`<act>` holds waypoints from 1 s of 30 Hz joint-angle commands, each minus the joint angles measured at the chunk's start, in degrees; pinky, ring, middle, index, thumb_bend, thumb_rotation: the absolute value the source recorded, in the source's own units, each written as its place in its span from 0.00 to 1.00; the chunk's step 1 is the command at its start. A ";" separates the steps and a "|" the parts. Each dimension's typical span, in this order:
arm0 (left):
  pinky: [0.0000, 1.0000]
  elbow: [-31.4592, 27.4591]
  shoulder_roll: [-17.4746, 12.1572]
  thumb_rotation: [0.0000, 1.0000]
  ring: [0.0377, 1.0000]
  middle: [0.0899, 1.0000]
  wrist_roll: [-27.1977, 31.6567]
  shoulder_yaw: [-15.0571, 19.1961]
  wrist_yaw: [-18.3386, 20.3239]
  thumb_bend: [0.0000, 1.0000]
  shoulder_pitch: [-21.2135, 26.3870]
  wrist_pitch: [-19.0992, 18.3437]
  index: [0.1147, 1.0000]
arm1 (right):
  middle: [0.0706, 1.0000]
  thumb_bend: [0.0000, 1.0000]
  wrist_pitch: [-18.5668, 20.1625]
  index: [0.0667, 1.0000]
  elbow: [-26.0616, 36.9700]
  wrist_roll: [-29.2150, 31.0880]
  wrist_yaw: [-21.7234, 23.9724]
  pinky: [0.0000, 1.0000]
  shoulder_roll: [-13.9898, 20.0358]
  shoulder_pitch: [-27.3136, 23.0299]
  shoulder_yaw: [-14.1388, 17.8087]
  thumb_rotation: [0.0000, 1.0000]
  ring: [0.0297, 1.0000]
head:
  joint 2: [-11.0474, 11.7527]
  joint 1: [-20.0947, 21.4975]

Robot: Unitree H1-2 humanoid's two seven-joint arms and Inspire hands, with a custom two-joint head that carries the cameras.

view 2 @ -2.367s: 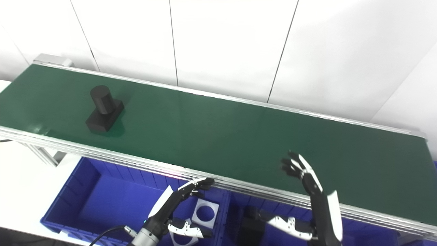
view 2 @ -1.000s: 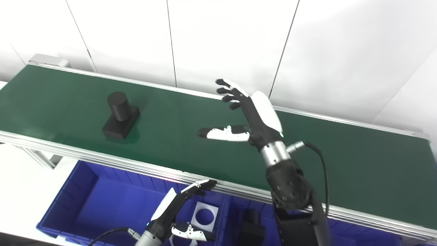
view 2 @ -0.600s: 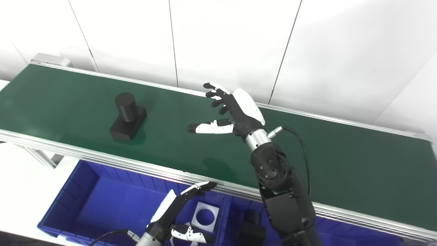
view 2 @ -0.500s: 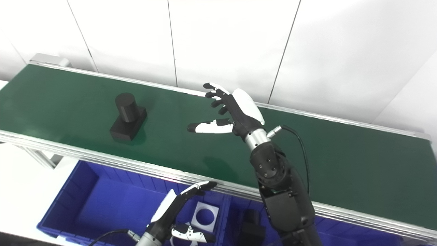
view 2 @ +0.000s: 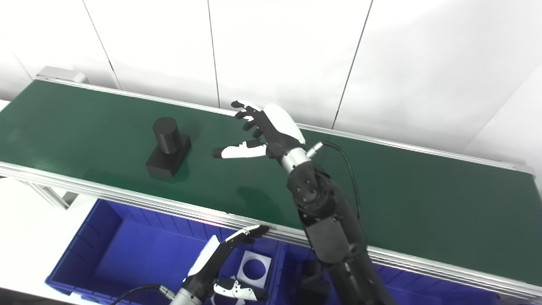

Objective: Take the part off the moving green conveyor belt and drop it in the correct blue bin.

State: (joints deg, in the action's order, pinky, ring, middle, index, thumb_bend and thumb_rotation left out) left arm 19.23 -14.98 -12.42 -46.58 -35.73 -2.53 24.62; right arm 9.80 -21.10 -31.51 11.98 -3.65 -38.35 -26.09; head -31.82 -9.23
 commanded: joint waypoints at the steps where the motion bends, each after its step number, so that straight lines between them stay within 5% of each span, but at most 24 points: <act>1: 0.76 -0.56 0.12 0.45 0.80 0.81 -0.29 -0.18 -0.98 0.95 1.39 2.30 0.81 | 0.79 0.87 -1.51 0.87 0.15 -0.21 -1.28 0.61 -1.82 -3.91 -0.20 0.50 0.71 | 0.02 -0.01; 14: 0.72 0.57 0.44 0.43 0.76 0.80 -1.19 -1.85 -3.21 0.94 2.63 2.31 0.80 | 0.80 0.88 -1.13 0.89 -6.33 -0.32 -1.84 0.56 -4.28 -7.47 -1.08 0.48 0.69 | 0.08 -0.08; 30: 0.69 1.82 0.57 0.45 0.74 0.79 -1.04 -5.33 -6.43 0.95 4.08 2.31 0.80 | 0.83 0.89 -2.83 0.88 -14.14 0.25 -3.17 0.63 -7.24 -10.23 -1.90 0.46 0.76 | 0.22 -1.47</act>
State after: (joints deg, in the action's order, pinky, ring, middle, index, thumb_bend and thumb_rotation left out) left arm 21.69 -14.78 -12.75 -52.08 -41.24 0.70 24.63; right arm 9.75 -35.23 -31.62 10.34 -9.15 -44.79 -28.06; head -31.55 -10.63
